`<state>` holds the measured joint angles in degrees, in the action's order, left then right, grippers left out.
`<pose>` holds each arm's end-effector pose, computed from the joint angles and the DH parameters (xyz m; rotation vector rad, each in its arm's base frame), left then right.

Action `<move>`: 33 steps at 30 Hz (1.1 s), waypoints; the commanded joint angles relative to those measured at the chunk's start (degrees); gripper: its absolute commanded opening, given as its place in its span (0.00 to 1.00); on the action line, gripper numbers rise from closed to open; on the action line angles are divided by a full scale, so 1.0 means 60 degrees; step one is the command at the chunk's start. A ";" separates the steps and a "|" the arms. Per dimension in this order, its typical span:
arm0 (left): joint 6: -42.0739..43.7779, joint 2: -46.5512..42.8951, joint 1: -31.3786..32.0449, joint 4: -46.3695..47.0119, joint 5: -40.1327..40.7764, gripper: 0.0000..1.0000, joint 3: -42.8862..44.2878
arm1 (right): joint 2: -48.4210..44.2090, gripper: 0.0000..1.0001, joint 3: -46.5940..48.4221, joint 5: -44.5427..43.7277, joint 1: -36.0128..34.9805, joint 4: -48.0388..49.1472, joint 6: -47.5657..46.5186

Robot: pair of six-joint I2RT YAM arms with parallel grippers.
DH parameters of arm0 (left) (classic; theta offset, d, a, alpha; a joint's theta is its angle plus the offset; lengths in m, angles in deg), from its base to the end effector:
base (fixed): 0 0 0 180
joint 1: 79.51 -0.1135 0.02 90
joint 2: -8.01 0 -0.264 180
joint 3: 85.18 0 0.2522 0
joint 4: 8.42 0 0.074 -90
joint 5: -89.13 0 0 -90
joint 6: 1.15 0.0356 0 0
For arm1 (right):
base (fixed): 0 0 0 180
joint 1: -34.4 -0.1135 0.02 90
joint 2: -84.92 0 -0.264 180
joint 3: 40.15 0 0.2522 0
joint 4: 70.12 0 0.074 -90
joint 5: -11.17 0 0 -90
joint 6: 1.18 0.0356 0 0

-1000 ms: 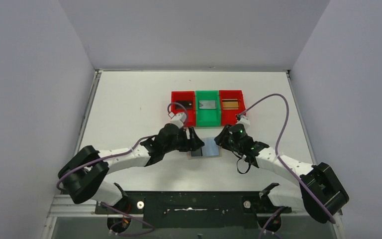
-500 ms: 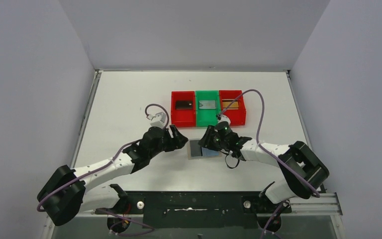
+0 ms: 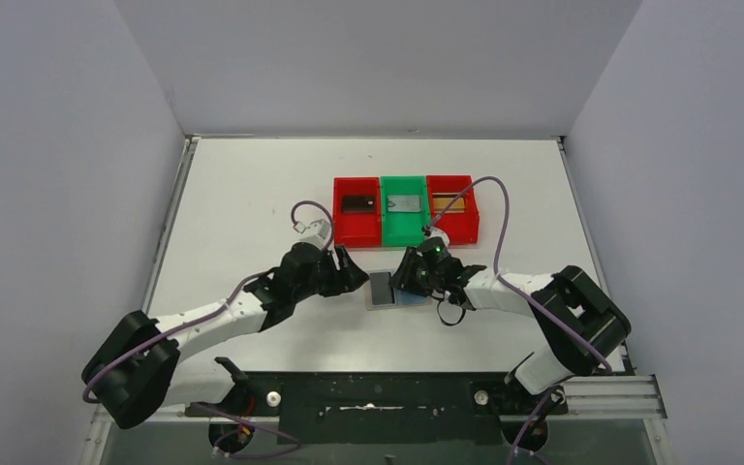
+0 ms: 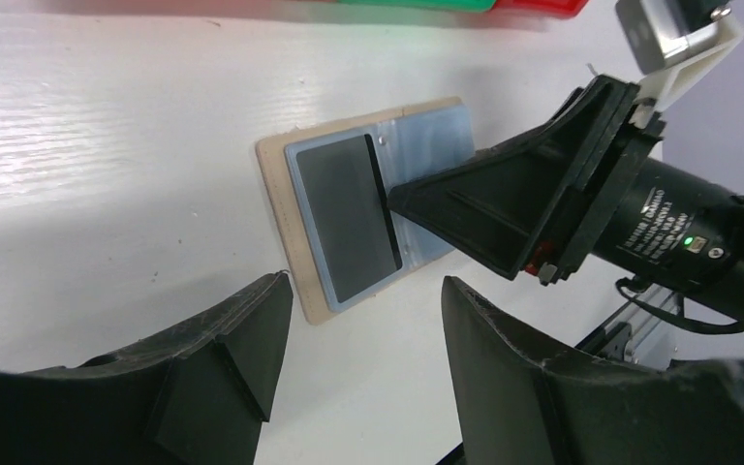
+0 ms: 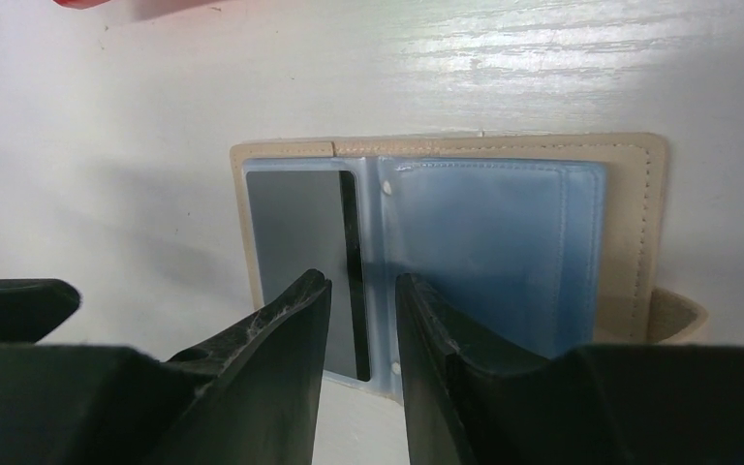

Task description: Take the credit cards out of the card holder

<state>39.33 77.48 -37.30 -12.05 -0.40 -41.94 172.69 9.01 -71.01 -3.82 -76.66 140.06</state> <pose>0.1844 -0.1669 0.1947 -0.1481 2.2352 -0.9244 0.2200 0.1794 0.1425 0.2170 2.5343 0.8619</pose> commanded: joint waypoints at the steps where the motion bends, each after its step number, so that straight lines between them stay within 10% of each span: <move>1: 0.0384 0.0841 0.0130 0.0580 -0.0956 0.56 0.0778 | -0.0205 0.32 -0.0005 0.0086 0.0056 0.0535 0.0065; 33: 0.0473 0.3970 0.0477 -0.0524 -0.0506 0.33 0.2276 | 0.0096 0.28 -0.0987 0.0891 0.0554 0.2123 0.0717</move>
<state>40.82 101.09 -35.04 -13.16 -6.11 -30.18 172.89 3.70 -65.88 -1.02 -66.78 143.97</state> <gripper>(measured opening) 0.336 0.280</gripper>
